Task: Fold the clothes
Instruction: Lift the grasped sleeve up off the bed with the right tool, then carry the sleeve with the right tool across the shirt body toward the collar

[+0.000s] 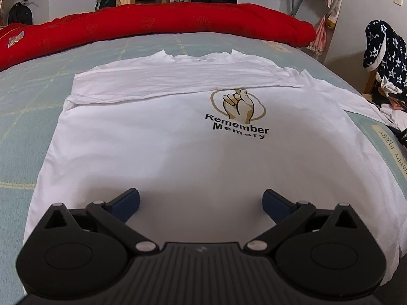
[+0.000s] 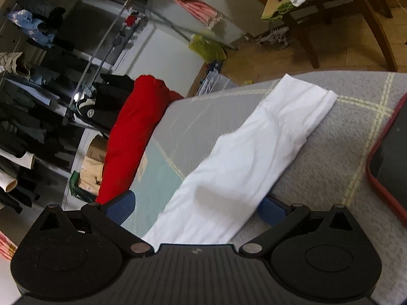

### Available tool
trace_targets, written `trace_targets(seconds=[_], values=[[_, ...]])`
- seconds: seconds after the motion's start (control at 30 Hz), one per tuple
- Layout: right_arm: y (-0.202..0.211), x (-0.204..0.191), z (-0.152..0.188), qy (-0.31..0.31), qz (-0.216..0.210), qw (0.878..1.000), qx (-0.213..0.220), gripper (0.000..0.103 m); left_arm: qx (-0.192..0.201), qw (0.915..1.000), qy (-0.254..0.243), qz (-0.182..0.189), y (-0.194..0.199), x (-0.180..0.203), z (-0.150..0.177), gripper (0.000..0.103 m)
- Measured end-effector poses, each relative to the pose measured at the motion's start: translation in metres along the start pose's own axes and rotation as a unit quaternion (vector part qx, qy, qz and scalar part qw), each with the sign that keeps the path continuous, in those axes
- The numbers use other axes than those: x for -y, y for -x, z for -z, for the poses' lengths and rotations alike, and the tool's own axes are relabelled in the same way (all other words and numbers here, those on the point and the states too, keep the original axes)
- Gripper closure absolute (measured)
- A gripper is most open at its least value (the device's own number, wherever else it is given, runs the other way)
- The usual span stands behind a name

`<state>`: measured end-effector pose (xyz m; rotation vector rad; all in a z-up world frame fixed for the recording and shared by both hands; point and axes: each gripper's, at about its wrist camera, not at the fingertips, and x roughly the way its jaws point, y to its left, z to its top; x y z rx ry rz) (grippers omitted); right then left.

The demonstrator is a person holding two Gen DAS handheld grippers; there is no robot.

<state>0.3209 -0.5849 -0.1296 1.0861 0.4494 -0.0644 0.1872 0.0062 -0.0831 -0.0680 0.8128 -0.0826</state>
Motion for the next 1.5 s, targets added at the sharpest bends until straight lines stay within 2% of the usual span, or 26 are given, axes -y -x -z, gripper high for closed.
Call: trace_targets(seconds=[0.33,0.47,0.63,0.73,0.83,0.97,1.17,1.5], values=[[-0.028,-0.002,-0.01,0.027,0.012,0.998,0.051,0.0,-0.001,1.0,-0.001,-0.001,-0.002,0.0,-0.002,0.001],[-0.035,0.001,-0.014,0.04,0.007,0.998,0.054,0.0,0.0,1.0,-0.001,-0.002,-0.004,0.0,-0.002,0.001],[-0.029,-0.008,0.004,0.073,-0.001,0.996,0.044,0.0,0.0,1.0,-0.001,-0.003,-0.006,0.0,-0.004,0.001],[-0.037,-0.01,0.002,0.098,0.004,0.994,0.04,0.0,-0.001,1.0,-0.001,-0.006,-0.007,0.001,-0.005,0.001],[-0.045,-0.01,-0.008,0.096,-0.001,0.995,0.037,0.0,-0.001,1.0,-0.001,-0.005,-0.005,0.001,-0.004,0.001],[-0.041,-0.011,-0.007,0.097,-0.02,0.994,0.039,0.0,-0.001,1.0,-0.003,-0.003,-0.005,0.0,-0.004,0.001],[-0.027,-0.027,-0.001,0.114,-0.086,0.989,0.046,0.0,0.0,1.0,-0.004,0.0,-0.004,-0.001,-0.004,0.001],[-0.03,-0.083,0.012,0.163,-0.108,0.981,0.008,0.0,-0.002,0.9998,-0.019,0.002,0.004,-0.006,-0.003,0.001]])
